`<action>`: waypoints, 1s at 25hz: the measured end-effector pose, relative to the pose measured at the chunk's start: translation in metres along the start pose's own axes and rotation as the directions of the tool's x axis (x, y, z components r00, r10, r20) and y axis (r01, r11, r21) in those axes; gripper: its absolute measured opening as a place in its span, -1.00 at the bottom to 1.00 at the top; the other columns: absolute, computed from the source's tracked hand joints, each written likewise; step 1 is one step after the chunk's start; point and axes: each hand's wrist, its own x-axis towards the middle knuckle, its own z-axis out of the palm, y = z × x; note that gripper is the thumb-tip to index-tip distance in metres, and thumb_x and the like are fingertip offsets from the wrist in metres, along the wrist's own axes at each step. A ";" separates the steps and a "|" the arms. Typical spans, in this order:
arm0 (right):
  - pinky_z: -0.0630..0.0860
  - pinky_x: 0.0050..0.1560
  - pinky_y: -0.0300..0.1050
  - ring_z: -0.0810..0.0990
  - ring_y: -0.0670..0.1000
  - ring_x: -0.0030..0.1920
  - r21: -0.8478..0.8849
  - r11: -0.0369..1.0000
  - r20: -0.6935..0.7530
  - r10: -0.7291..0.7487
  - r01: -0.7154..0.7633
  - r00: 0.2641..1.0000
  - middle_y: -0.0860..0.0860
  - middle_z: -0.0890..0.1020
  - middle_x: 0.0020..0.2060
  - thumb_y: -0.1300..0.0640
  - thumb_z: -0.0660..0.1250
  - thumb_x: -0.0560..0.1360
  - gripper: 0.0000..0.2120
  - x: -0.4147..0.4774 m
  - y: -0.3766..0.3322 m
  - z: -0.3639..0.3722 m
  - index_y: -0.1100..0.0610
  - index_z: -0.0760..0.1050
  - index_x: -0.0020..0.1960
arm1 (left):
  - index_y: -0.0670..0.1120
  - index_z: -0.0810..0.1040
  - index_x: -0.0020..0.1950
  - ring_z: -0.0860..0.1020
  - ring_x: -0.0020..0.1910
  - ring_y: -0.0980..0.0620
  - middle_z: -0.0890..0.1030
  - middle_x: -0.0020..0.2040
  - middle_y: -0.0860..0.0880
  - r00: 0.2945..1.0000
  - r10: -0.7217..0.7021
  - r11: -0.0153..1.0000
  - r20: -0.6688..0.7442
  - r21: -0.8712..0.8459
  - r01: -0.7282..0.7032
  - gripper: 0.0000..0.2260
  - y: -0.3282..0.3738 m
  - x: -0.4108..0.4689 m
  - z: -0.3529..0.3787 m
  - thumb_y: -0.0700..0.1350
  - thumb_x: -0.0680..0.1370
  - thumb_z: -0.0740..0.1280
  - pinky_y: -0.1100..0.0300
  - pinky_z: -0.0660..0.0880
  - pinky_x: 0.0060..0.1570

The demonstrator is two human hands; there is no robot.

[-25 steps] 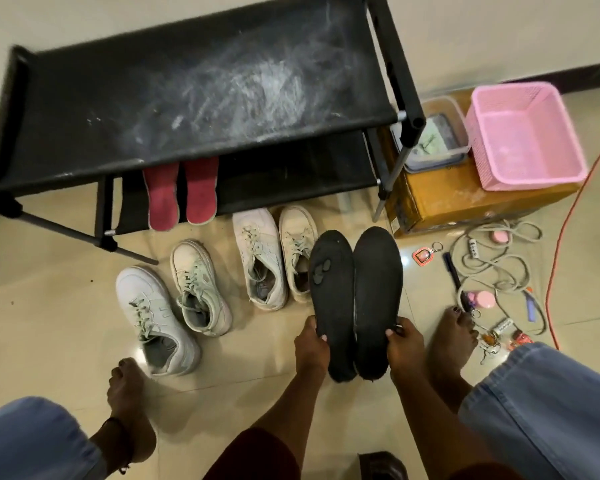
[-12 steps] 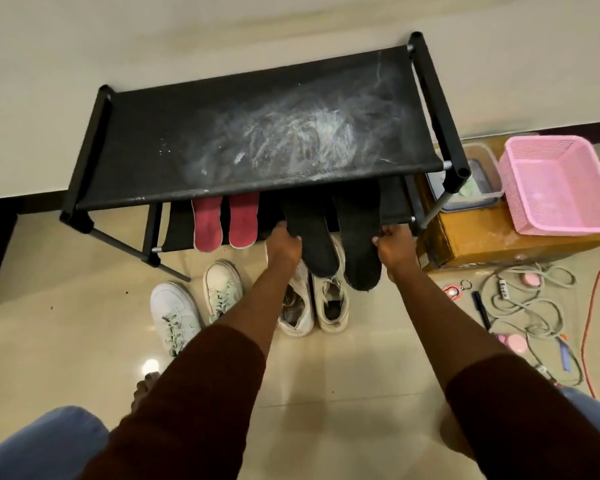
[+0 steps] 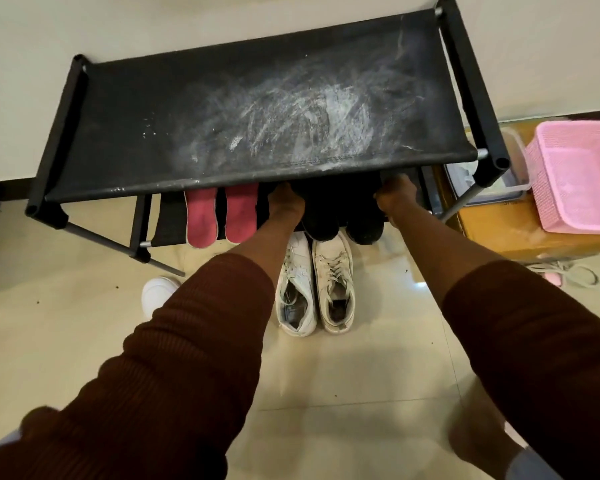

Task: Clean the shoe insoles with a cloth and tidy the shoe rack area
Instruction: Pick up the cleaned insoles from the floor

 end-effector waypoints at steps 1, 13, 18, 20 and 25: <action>0.46 0.19 0.11 0.48 0.32 0.18 -0.002 1.000 -0.010 0.004 -0.004 1.000 0.36 0.54 0.10 0.33 0.23 0.46 -0.72 0.000 -0.001 0.001 0.41 0.47 0.14 | -0.25 0.43 0.29 0.50 0.21 -0.20 0.52 0.22 -0.24 1.000 0.007 1.000 -0.006 0.026 -0.007 -0.70 0.001 0.000 -0.001 -0.26 0.56 0.21 0.04 0.47 0.18; 0.41 0.18 0.00 0.43 0.24 0.20 0.005 0.998 -0.280 -0.060 0.064 0.958 0.25 0.38 0.25 0.40 0.23 0.48 -0.66 -0.105 0.009 0.038 0.29 0.40 0.25 | -0.23 0.47 0.27 0.56 0.06 -0.17 0.60 0.06 -0.20 0.983 0.051 0.922 -0.177 -0.369 -0.115 -0.69 -0.049 -0.081 -0.005 -0.35 0.55 0.15 0.19 0.49 0.02; 0.39 0.21 0.08 0.45 0.31 0.15 0.025 0.987 -0.112 -0.154 0.157 0.982 0.28 0.42 0.17 0.36 0.28 0.45 -0.66 -0.187 0.034 0.104 0.31 0.44 0.23 | -0.24 0.56 0.19 0.56 0.08 -0.17 0.62 0.06 -0.23 0.932 -0.078 0.944 -0.355 -0.327 -0.046 -0.72 -0.134 -0.152 0.005 -0.37 0.53 0.17 0.14 0.37 0.09; 0.35 0.25 0.06 0.39 0.28 0.25 0.002 0.992 0.032 -0.126 0.126 0.992 0.28 0.41 0.22 0.28 0.31 0.47 -0.62 -0.209 0.040 0.128 0.26 0.41 0.28 | -0.29 0.57 0.15 0.55 0.10 -0.24 0.60 0.05 -0.29 0.906 -0.120 0.958 -0.405 -0.285 -0.001 -0.71 -0.179 -0.168 0.010 -0.43 0.49 0.18 0.06 0.38 0.16; 0.41 0.17 0.00 0.44 0.24 0.19 -0.125 0.992 0.276 0.001 0.035 0.961 0.28 0.32 0.26 0.12 0.35 0.48 -0.38 -0.220 0.046 0.184 0.04 0.18 0.46 | -0.27 0.53 0.18 0.39 0.26 -0.29 0.46 0.21 -0.32 0.854 -0.337 0.939 -0.397 -0.209 0.273 -0.64 -0.278 -0.176 0.015 -0.45 0.40 0.28 -0.02 0.32 0.23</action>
